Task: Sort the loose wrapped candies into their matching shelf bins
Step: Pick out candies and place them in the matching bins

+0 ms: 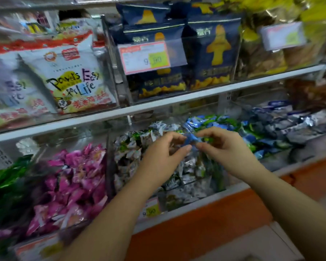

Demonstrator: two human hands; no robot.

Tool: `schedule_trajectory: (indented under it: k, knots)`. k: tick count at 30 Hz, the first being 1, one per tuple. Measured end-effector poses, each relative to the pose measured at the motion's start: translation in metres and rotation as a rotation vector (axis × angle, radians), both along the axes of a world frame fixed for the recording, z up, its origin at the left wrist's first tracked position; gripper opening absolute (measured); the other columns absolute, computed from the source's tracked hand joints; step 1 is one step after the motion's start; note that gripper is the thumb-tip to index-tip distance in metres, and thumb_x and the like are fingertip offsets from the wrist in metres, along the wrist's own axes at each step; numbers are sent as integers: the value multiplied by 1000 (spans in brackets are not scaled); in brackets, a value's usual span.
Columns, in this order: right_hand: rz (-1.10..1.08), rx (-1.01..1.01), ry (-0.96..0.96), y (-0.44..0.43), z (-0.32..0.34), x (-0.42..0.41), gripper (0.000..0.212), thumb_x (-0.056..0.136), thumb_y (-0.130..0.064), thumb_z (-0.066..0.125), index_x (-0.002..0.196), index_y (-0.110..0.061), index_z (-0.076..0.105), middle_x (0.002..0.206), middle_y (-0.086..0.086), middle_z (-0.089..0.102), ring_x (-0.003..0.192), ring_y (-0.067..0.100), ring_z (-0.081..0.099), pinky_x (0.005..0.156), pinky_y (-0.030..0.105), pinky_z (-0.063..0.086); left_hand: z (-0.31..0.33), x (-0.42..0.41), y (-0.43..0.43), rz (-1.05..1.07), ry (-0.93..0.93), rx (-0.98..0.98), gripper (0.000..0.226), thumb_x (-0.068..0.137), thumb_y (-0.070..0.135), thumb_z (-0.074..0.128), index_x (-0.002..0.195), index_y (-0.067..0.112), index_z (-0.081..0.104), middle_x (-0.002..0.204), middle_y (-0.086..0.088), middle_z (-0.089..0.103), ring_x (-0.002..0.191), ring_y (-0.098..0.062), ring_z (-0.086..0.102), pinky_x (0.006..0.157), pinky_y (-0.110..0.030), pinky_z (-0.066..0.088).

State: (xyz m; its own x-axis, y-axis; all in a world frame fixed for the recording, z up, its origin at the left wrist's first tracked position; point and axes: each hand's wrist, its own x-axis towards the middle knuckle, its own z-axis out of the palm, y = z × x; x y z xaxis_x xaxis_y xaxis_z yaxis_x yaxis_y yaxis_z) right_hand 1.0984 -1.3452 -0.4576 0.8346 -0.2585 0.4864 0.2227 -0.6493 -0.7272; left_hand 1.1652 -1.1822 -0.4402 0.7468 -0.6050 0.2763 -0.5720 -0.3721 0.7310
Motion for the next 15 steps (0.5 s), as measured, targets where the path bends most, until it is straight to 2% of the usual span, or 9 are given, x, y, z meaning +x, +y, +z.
schedule_trajectory:
  k: [2,4,6,8,9,11,13,15]
  knots:
    - [-188,21,-82,-23,-7,3,10,87,-22,66,92,-26,59,80,-10,61,71,17,60,63,33,50,-2,2,-14,-20,0,19,13,92,36,57,106,34,56,101,24,56,87,7,57,69,-12,47]
    - [-421,19,-121,-48,-9,10,10,88,-25,65,91,-21,56,79,-2,60,76,24,57,65,38,47,-4,4,-25,-33,-19,60,15,94,34,55,109,33,57,99,23,55,88,9,54,67,-8,43]
    - [-565,-63,-18,-71,-10,17,10,89,-24,65,96,-18,61,98,7,67,93,32,59,74,39,47,-6,6,-32,-40,-75,100,16,95,33,54,110,33,58,98,21,54,87,11,51,69,-6,38]
    - [-530,-154,125,-83,-13,20,21,90,-18,63,111,-15,65,126,8,62,107,32,58,83,35,46,-9,6,-35,-57,-95,112,12,95,32,53,106,36,57,100,21,54,90,11,50,73,-8,38]
    - [-488,-162,158,-84,-16,20,25,91,-16,61,116,-15,64,131,7,59,106,30,59,82,34,47,-10,6,-35,-63,-99,108,11,95,32,53,104,37,57,103,21,55,92,10,50,75,-9,37]
    - [-431,-158,161,-77,-19,18,27,93,-14,58,120,-16,63,129,8,60,91,23,63,76,31,47,-13,8,-29,-58,-103,99,11,95,31,53,103,36,59,105,21,55,95,8,50,77,-8,37]
    - [-386,-170,140,-63,-16,16,25,94,-15,57,119,-16,63,120,7,63,68,7,55,68,27,42,-15,11,-20,-43,-96,82,13,95,29,53,105,32,62,105,20,56,96,6,51,80,-11,40]
    - [-326,-178,101,-44,-9,17,22,93,-15,57,114,-14,66,109,4,66,68,3,50,71,20,39,-11,13,-7,-13,-107,73,13,95,27,54,103,32,62,103,21,56,95,5,51,82,-12,42]
